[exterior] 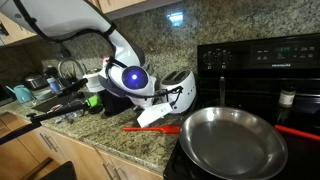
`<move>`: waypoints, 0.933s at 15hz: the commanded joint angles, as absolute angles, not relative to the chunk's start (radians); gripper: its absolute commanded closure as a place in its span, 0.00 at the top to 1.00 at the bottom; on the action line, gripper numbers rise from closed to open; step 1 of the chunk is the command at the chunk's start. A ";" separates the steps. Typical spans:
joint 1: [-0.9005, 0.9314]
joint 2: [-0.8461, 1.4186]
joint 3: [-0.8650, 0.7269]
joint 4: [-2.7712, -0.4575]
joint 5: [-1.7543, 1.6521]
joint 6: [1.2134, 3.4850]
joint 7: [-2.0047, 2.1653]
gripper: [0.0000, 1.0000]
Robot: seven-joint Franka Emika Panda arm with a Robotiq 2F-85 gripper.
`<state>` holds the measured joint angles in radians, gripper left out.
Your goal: Put the towel on the countertop
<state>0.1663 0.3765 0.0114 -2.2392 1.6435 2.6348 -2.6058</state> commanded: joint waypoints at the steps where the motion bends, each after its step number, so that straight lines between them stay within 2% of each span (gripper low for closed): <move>1: 0.183 0.287 -0.010 -2.273 1.631 2.659 -2.606 0.00; 14: 0.173 0.049 -0.026 -2.316 1.577 2.719 -2.606 0.01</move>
<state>0.1667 0.1312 -0.0233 -2.2817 1.5887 2.6803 -2.6058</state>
